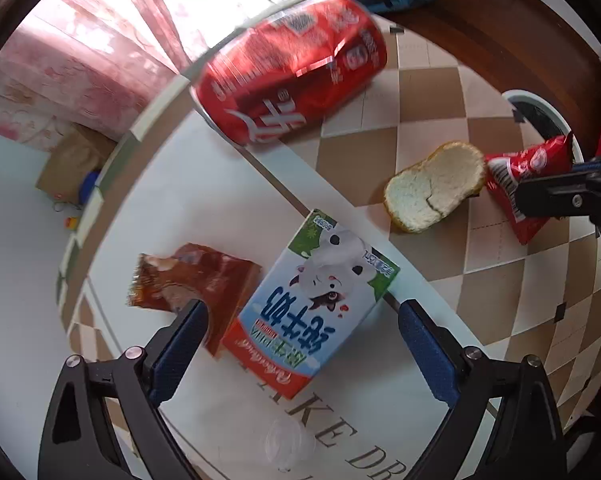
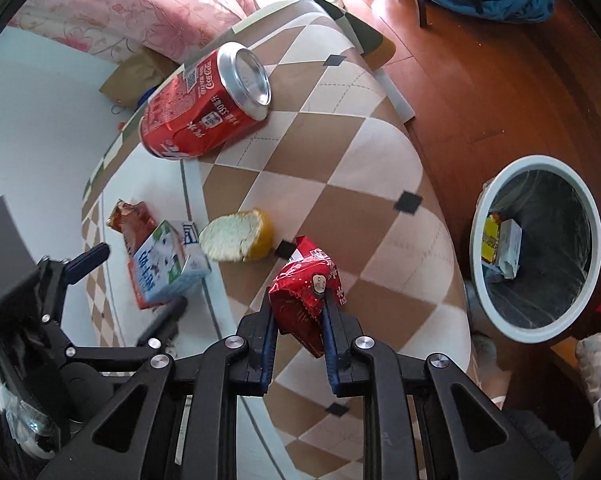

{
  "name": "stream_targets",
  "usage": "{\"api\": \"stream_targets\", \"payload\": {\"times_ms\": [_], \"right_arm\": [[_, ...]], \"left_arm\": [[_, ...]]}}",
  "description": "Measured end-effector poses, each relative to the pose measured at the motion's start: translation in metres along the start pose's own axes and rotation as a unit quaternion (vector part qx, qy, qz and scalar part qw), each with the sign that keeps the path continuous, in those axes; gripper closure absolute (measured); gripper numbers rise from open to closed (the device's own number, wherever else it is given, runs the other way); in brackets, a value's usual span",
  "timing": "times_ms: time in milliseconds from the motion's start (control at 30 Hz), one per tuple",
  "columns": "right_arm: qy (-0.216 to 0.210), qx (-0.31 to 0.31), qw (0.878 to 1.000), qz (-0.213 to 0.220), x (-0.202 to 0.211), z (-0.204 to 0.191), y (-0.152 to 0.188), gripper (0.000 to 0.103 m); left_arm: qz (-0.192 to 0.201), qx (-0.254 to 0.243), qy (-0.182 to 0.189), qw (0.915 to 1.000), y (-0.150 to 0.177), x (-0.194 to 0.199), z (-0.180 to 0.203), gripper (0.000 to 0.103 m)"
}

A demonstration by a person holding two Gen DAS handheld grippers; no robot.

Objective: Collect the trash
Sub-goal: 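Grasp the red chip bag with the right tool while the left tool grasps the milk carton, then carry the chip bag and milk carton to the bin and open both tools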

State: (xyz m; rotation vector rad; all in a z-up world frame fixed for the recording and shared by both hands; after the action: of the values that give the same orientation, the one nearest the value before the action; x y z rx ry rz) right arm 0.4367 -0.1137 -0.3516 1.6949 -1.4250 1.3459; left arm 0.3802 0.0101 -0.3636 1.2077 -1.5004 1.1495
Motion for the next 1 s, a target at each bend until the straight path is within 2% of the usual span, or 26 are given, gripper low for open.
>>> {"api": "stream_targets", "payload": {"times_ms": [33,67,133,233,267,333,367,433,533,667,900,1000], "right_arm": [[0.002,0.003,1.000,-0.001,-0.001,-0.001,-0.002,0.082],[0.003,0.005,1.000,-0.002,-0.002,-0.003,-0.003,0.082],[0.003,0.007,1.000,-0.003,-0.004,-0.004,-0.004,0.082],[-0.005,0.004,1.000,-0.005,-0.004,-0.005,-0.002,0.082],[-0.008,0.004,1.000,-0.006,-0.005,-0.006,0.000,0.082],[-0.011,0.004,1.000,-0.007,-0.005,-0.005,0.004,0.082],[-0.015,0.003,1.000,-0.007,-0.006,-0.004,0.005,0.082],[-0.020,0.002,1.000,-0.009,-0.007,-0.003,0.008,0.082],[-0.022,0.002,1.000,-0.009,-0.006,-0.003,0.013,0.082],[-0.025,0.003,1.000,-0.007,0.001,-0.003,0.022,0.082],[-0.031,0.014,0.999,0.031,0.047,0.007,0.036,0.082],[-0.037,0.015,0.998,0.056,0.077,0.015,0.044,0.082]], "left_arm": [[-0.003,0.003,0.004,1.0000,-0.001,-0.002,0.000,0.025],[-0.008,0.010,0.004,0.9999,0.000,-0.003,-0.002,0.031],[-0.006,0.027,0.016,0.9995,-0.001,0.001,-0.003,0.034],[-0.017,0.081,0.036,0.9959,0.005,0.007,-0.008,0.038],[-0.030,0.113,0.036,0.9925,0.010,0.007,-0.011,0.038],[-0.061,0.186,0.049,0.9795,0.022,0.007,-0.016,0.038],[-0.060,0.218,0.072,0.9713,0.026,0.011,-0.017,0.038],[-0.048,0.258,0.087,0.9610,0.032,0.016,-0.018,0.038],[-0.037,0.265,0.071,0.9608,0.039,0.012,-0.013,0.038],[-0.024,0.264,0.044,0.9631,0.050,0.021,0.000,0.050],[0.062,0.268,0.009,0.9615,0.060,0.097,0.019,0.053],[0.100,0.268,0.014,0.9581,0.061,0.134,0.035,0.053]]}}
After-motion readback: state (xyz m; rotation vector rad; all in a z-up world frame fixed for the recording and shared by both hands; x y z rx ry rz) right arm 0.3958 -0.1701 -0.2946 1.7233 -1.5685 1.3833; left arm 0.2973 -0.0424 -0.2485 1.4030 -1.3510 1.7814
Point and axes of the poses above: each gripper's, at about its wrist camera, not at the fingertips, and x roughly against the way its jaws point, z to its right, y to its underside, the point moved 6 cm from there along -x, roughly the way its jaws point, and after that the axes turned 9 degrees about x, right-handed, at the moved point
